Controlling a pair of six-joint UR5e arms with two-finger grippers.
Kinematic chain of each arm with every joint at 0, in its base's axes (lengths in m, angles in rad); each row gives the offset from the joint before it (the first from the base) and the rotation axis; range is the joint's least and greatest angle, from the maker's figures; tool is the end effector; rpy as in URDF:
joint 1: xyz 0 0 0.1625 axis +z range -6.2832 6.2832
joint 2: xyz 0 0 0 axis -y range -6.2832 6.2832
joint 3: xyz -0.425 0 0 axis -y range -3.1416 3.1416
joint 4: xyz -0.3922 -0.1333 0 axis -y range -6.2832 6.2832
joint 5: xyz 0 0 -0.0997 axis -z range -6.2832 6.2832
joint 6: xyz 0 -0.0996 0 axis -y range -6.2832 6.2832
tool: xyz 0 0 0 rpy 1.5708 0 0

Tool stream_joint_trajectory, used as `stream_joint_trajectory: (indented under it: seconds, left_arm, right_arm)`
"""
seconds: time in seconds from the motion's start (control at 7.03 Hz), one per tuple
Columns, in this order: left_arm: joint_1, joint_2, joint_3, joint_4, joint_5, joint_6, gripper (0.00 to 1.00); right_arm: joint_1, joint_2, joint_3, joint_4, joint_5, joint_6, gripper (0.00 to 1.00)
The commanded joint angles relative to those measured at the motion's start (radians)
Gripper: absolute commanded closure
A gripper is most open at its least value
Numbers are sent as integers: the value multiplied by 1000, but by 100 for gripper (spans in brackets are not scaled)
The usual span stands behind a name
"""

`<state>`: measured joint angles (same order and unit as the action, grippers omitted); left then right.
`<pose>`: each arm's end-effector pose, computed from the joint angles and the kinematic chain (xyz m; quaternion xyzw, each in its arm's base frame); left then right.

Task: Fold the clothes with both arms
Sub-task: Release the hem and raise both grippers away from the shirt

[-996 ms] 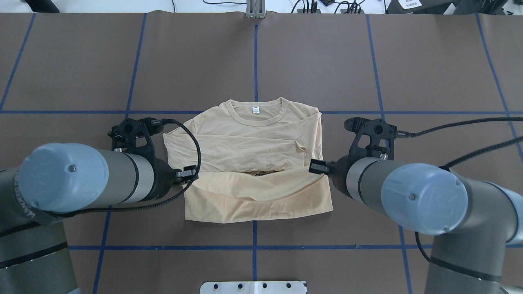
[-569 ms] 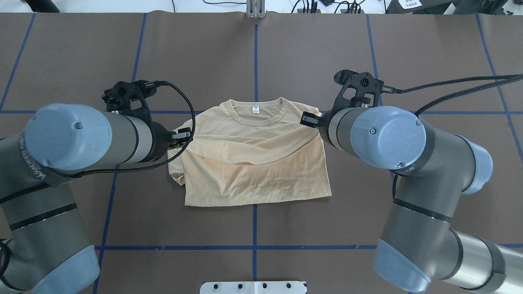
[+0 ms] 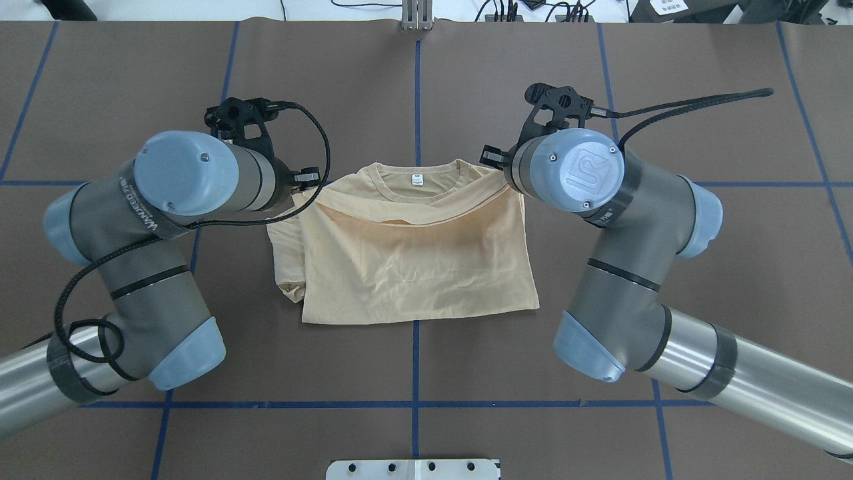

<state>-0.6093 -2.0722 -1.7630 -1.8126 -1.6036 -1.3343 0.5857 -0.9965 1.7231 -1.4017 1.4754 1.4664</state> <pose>0.4546 -0.4758 0.2633 0.1717 0.4171 -0.1581 0.8784 -0.4742 -0.4859 0.2429 0.1867 -0.3925 0.2346 0.8695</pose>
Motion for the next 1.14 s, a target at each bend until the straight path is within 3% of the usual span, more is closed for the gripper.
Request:
stream_joint_trajectory:
  seconds: [0.0,0.43,0.57,0.71,1.0]
  left_arm:
    - [-4,-23,184,-109,1,27,100]
    - [-12,-22,215,-166,-1,81,100]
    - [-13,-22,212,-168,-5,87,33]
    - [-23,-16,174,-168,-13,171,0]
    - [-43,50,46,-165,-131,257,0]
  right_arm:
    - [3,47,-175,110,0,-4,100]
    - [20,47,-186,115,8,-52,100]
    - [41,45,-185,116,54,-58,25]
    - [61,48,-175,116,78,-104,0]
    - [130,29,-130,115,245,-184,0]
